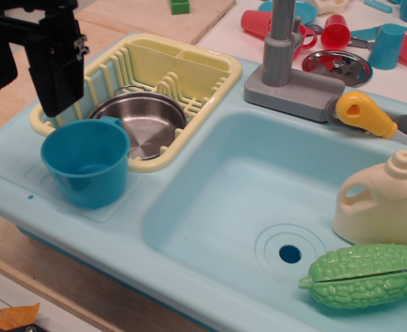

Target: Put cup into pot or pan

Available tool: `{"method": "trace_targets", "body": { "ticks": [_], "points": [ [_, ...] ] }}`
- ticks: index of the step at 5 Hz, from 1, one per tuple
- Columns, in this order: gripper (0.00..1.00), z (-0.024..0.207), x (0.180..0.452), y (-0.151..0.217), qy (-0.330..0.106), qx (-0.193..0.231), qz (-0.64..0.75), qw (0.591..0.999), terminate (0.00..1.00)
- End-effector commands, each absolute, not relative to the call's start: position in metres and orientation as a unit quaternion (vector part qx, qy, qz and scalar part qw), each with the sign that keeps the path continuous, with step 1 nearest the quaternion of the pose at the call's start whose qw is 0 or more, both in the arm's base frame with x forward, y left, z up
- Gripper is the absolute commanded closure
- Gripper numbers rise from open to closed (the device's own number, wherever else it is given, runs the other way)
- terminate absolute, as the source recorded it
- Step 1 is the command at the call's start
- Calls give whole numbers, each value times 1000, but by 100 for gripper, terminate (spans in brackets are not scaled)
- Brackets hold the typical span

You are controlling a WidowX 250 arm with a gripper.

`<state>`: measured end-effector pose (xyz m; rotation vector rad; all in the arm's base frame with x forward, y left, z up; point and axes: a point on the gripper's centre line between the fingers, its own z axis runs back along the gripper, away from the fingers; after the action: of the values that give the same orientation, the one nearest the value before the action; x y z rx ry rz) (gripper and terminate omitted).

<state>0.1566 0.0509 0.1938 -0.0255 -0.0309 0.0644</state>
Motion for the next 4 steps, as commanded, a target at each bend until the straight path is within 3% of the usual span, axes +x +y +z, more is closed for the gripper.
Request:
{"method": "trace_targets", "body": {
  "ticks": [1, 4],
  "points": [
    [0, 194, 157, 51, -15, -13, 32, 999, 0],
    [0, 150, 167, 53, 19, -38, 45, 998, 0]
  ]
}}
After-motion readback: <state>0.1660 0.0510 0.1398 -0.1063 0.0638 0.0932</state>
